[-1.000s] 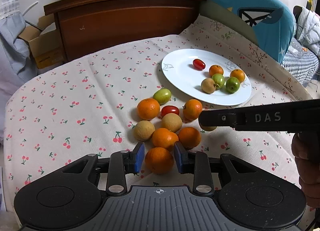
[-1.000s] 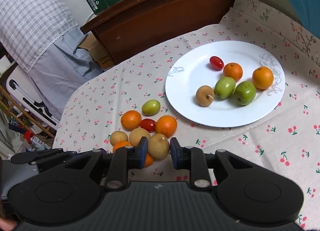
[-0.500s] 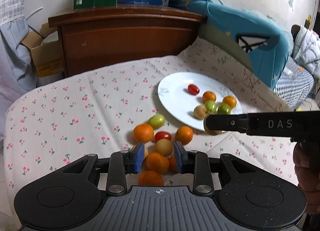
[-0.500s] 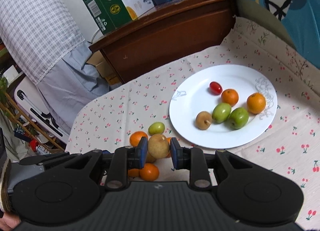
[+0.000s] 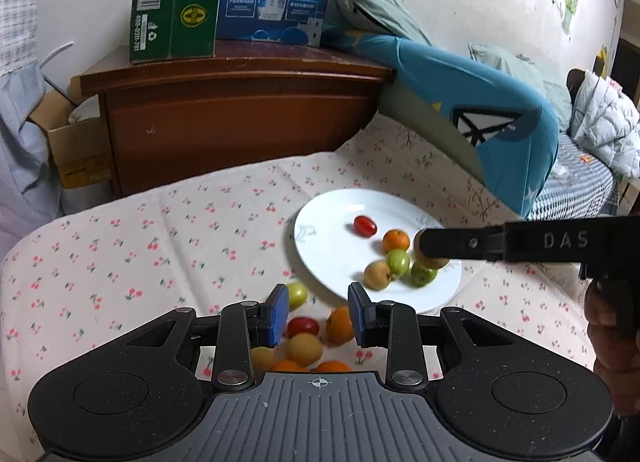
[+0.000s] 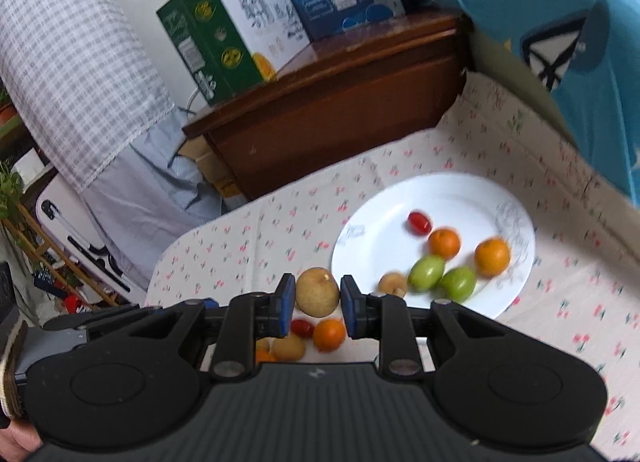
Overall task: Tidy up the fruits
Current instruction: 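Carry both held fruits over the white plate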
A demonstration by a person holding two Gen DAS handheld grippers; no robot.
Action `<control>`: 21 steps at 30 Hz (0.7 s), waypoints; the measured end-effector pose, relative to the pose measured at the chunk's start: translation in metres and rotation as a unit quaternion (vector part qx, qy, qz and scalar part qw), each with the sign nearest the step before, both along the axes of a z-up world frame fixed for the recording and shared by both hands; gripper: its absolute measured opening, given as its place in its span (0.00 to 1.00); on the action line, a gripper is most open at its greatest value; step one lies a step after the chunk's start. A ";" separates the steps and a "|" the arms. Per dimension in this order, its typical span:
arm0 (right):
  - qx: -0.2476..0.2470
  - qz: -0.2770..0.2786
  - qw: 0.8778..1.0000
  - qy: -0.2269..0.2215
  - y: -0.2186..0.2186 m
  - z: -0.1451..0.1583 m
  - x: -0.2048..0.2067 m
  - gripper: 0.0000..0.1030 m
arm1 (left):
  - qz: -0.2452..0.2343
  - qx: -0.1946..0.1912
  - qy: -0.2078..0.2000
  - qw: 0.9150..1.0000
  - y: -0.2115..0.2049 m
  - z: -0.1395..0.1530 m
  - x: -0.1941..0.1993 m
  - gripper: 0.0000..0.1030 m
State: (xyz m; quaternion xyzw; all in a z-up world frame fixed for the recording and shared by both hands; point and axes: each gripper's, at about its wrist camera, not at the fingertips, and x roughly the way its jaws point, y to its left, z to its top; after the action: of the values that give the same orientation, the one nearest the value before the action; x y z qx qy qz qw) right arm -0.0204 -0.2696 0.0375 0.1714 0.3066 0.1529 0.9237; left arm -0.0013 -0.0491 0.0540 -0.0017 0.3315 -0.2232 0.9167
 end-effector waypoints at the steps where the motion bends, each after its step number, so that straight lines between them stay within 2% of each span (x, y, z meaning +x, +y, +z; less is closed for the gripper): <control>1: 0.000 -0.003 1.000 -0.001 -0.004 0.002 0.002 0.23 | -0.001 0.000 -0.001 1.000 0.000 0.001 0.001 0.29; 3: -0.003 -0.012 1.000 -0.001 -0.011 0.004 0.005 0.23 | -0.002 0.000 0.000 1.000 0.003 0.004 0.004 0.29; 6: 0.010 -0.023 1.000 0.007 -0.017 0.003 0.008 0.23 | -0.008 0.004 0.029 1.000 0.011 -0.001 0.003 0.29; 10: 0.017 -0.021 1.000 0.015 -0.015 0.001 0.010 0.23 | -0.017 0.039 0.070 0.997 0.013 -0.023 0.000 0.29; 16: 0.016 -0.018 1.000 0.013 -0.013 0.002 0.010 0.23 | -0.024 0.088 0.094 0.991 0.008 -0.050 -0.004 0.31; 21: 0.018 -0.021 1.000 0.011 -0.015 0.002 0.010 0.24 | -0.029 0.112 0.093 0.989 0.001 -0.061 -0.004 0.31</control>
State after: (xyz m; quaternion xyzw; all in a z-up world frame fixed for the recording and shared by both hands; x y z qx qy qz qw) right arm -0.0107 -0.2845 0.0399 0.1961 0.3100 0.1373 0.9201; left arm -0.0048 -0.0480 -0.0070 0.0900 0.4382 -0.2101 0.8693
